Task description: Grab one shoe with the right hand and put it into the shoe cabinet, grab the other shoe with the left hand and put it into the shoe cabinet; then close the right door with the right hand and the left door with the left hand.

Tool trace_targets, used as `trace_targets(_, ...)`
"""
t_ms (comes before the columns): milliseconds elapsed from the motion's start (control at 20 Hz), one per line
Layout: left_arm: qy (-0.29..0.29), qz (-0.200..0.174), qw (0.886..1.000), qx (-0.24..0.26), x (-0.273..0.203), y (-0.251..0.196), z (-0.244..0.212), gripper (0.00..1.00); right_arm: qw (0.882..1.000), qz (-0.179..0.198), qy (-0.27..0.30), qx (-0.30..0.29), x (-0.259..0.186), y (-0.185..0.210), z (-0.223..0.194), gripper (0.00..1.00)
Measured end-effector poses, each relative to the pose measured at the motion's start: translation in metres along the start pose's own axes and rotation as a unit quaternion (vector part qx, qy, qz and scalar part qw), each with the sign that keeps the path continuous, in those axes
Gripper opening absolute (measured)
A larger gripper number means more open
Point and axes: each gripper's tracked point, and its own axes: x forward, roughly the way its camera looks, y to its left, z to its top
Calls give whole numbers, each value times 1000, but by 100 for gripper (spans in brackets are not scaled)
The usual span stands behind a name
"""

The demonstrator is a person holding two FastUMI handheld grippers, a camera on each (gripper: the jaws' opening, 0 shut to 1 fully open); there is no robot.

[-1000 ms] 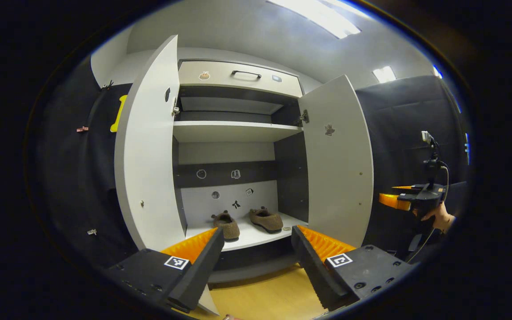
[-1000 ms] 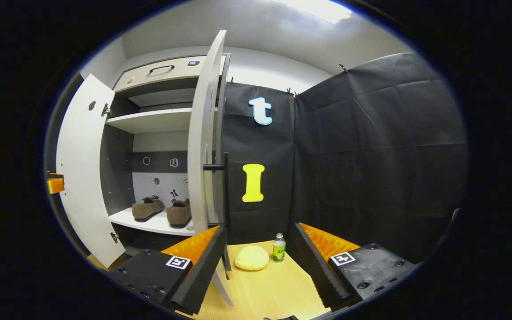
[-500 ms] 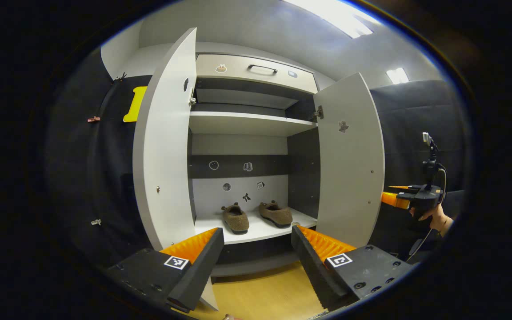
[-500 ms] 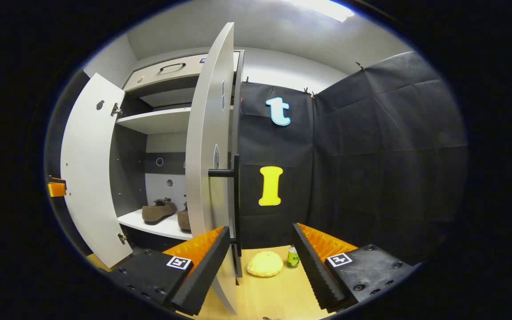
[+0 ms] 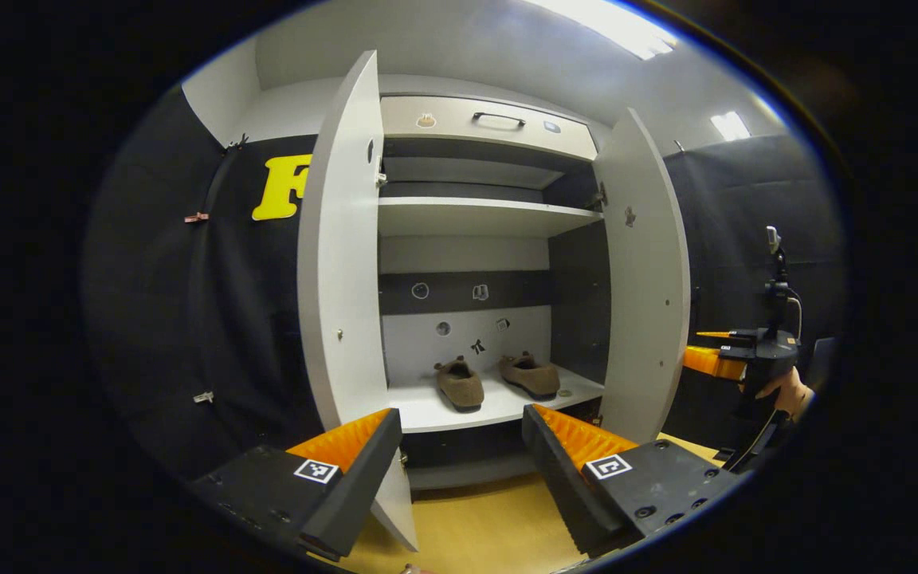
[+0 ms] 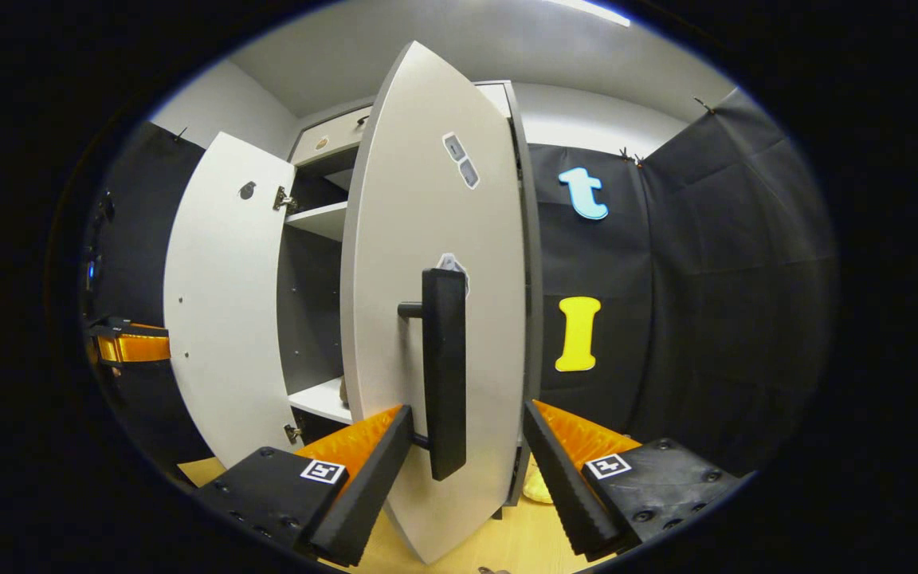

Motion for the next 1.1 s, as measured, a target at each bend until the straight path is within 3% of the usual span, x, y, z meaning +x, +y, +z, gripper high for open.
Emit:
trace_targets(50, 2, 13, 1000, 2, -3, 7, 0, 97, 1000, 10, 2, 2, 8, 8, -1, 88)
trace_targets(100, 3, 26, 1000, 5, -8, 15, 0, 97, 1000, 21, 4, 6, 15, 18, -2, 93)
trace_targets(350, 2, 93, 996, 7, -31, 57, 2, 97, 997, 80, 13, 12, 59, 67, -16, 97)
trace_targets(600, 6, 162, 987, 5, -45, 103, -1, 97, 993, 116, 17, 33, 93, 96, -23, 96)
trace_targets(800, -1, 191, 981, -14, -38, 138, -1, 96, 993, 110, 11, 31, 109, 97, -26, 96)
trace_targets(1100, -20, 187, 982, -15, -12, 152, 9, 98, 994, 92, 1, -64, 115, 102, -30, 96)
